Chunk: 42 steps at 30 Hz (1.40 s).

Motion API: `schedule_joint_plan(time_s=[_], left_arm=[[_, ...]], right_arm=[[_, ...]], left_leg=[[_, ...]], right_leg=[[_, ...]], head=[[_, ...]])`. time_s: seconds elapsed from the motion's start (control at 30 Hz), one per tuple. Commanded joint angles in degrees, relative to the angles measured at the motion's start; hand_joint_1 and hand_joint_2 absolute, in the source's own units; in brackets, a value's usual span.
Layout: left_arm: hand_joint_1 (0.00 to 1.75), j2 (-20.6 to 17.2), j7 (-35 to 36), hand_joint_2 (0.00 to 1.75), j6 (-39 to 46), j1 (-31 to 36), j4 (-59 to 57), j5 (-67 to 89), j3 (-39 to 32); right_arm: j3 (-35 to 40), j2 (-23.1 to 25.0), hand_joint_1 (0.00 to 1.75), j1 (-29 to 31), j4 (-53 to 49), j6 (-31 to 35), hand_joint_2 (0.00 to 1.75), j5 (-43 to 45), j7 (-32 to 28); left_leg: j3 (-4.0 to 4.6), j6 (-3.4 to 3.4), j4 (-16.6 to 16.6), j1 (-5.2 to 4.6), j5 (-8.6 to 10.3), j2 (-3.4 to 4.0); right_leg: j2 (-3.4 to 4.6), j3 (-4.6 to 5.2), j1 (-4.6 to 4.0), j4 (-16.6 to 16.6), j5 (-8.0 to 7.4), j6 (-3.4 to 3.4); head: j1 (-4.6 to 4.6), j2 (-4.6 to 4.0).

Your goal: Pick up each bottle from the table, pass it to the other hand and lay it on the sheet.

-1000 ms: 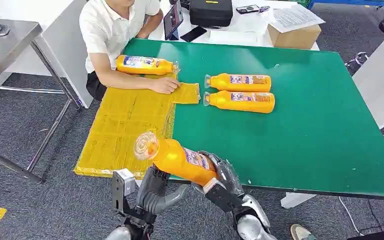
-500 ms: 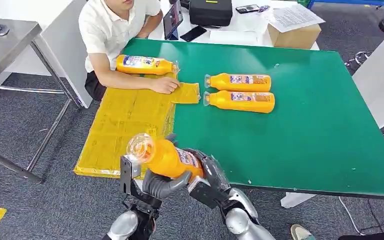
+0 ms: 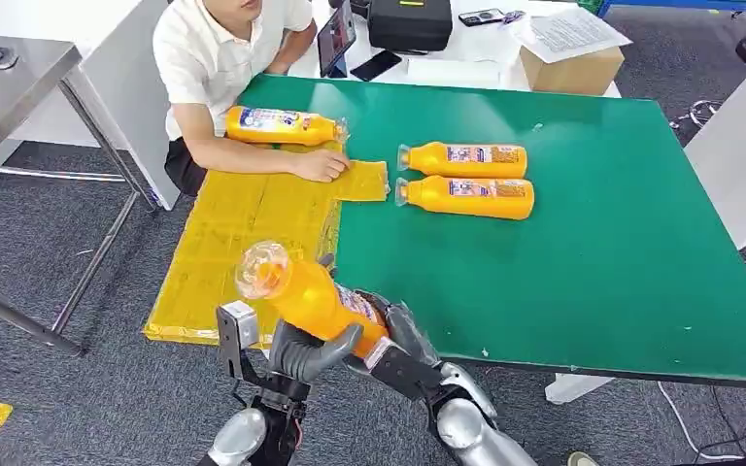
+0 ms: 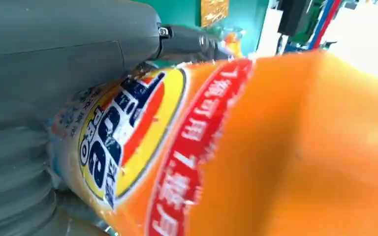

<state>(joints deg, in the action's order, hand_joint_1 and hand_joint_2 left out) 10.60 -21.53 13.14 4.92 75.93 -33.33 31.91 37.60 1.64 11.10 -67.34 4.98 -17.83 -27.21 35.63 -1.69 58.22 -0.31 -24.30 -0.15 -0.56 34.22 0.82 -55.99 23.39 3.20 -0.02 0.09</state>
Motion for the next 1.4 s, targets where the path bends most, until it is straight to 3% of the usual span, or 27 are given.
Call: schedule_joint_plan(time_s=[0.03,0.1,0.23,0.27,0.37,0.47,0.6,0.87,0.9,1.0,1.13,1.23,1.4], left_arm=[[1.75,0.90,-0.91,1.75,-1.57,2.64,2.98,-0.19,-2.00],[1.75,0.57,-1.38,1.75,-1.07,2.32,3.19,0.35,-3.13],[1.75,-1.28,-0.96,1.75,-2.28,-1.05,6.36,-0.16,-6.55],[1.75,-1.68,-0.83,1.75,-2.90,-2.77,8.11,-0.77,-8.19],[1.75,-3.71,0.86,1.75,-6.28,-6.40,11.96,-2.22,-10.81],[1.75,-3.67,1.37,1.75,-7.01,-7.19,12.50,-1.86,-12.43],[1.75,-5.03,1.64,1.75,-3.51,-6.28,11.22,4.00,-13.13],[1.75,-5.07,1.56,1.75,-3.57,-6.12,10.65,3.83,-13.53],[1.75,-5.92,1.56,1.75,-0.65,-5.63,9.91,7.78,-12.60],[1.75,-9.50,2.92,1.75,13.25,-1.79,4.54,32.06,-11.24],[1.75,-9.49,7.48,1.75,18.78,7.08,-8.79,55.76,-13.71],[1.75,-8.37,11.88,1.75,16.63,16.10,-21.18,67.75,-11.68],[1.75,-6.47,14.86,1.75,11.27,26.38,-35.47,81.95,-8.35]], right_arm=[[4.54,0.25,0.00,-2.33,2.98,-1.16,0.00,0.05,-0.93],[3.02,0.71,0.00,-3.97,1.96,2.11,0.00,-0.96,-1.72],[-1.79,1.61,0.00,-9.91,-4.86,2.70,0.00,3.96,-2.81],[-3.66,2.35,0.00,-12.08,-6.88,6.74,0.00,4.00,-3.77],[-3.94,1.27,0.00,-15.32,-8.76,9.81,0.00,5.18,-4.49],[-4.85,1.31,0.00,-15.75,-8.03,11.37,0.00,6.43,-5.35],[-9.13,1.99,0.00,-16.24,-8.52,19.43,0.00,5.17,-8.20],[-9.22,1.89,0.00,-16.23,-9.04,19.50,0.00,4.96,-8.17],[-10.63,2.76,0.00,-16.85,-9.63,21.84,0.00,4.91,-8.99],[-18.67,5.08,0.00,-19.74,-20.30,34.84,0.00,8.89,-12.79],[-33.56,10.63,0.00,-21.49,-36.33,35.02,0.00,6.69,-12.79],[-34.88,10.94,0.00,-20.53,-38.05,35.02,0.00,8.48,-12.79],[-30.15,8.21,0.00,-18.73,-32.50,35.01,0.00,10.40,-12.79]], left_leg=[[-0.31,0.15,-0.04,0.09,-0.13,-0.03],[-0.26,0.12,-0.02,0.10,-0.11,-0.14],[-0.18,0.10,-0.04,0.09,-0.07,-0.13],[-0.27,0.14,0.00,0.10,-0.15,-0.08],[-0.14,0.11,-0.06,0.04,-0.11,0.06],[-0.27,0.15,-0.08,0.04,-0.19,0.11],[-0.29,0.21,-0.04,0.05,-0.22,0.08],[-0.12,0.15,-0.06,0.02,-0.11,0.02],[-0.23,0.19,-0.06,0.06,-0.17,0.03],[-0.20,0.18,-0.08,0.02,-0.13,-0.03],[-0.03,0.17,-0.02,-0.03,-0.05,-0.19],[-0.15,0.21,-0.01,0.02,-0.01,-0.43],[-0.23,0.12,-0.08,0.07,0.08,-0.34]], right_leg=[[0.00,-0.32,-0.09,0.05,0.14,-0.15],[-0.13,-0.31,-0.10,0.04,0.15,-0.14],[-0.14,-0.21,-0.08,0.04,0.12,-0.11],[-0.07,-0.28,-0.10,0.01,0.18,-0.15],[0.06,-0.11,-0.03,0.03,0.10,-0.10],[0.12,-0.23,-0.04,0.04,0.19,-0.20],[0.10,-0.23,-0.04,-0.01,0.22,-0.27],[0.02,-0.09,-0.02,0.02,0.14,-0.21],[0.03,-0.21,-0.05,0.02,0.19,-0.25],[-0.02,-0.17,-0.01,0.00,0.18,-0.24],[-0.18,0.01,0.04,-0.11,0.18,-0.23],[-0.41,-0.17,-0.01,-0.12,0.21,-0.28],[-0.32,-0.29,-0.06,0.06,0.09,-0.25]], head=[[-0.02,0.00],[-0.02,0.00],[0.00,0.00],[-0.02,0.00],[-0.02,0.00],[-0.02,0.00],[-0.02,0.00],[-0.02,0.00],[0.00,0.00],[0.00,0.00],[-0.02,0.00],[-0.02,0.00],[0.00,0.00]])
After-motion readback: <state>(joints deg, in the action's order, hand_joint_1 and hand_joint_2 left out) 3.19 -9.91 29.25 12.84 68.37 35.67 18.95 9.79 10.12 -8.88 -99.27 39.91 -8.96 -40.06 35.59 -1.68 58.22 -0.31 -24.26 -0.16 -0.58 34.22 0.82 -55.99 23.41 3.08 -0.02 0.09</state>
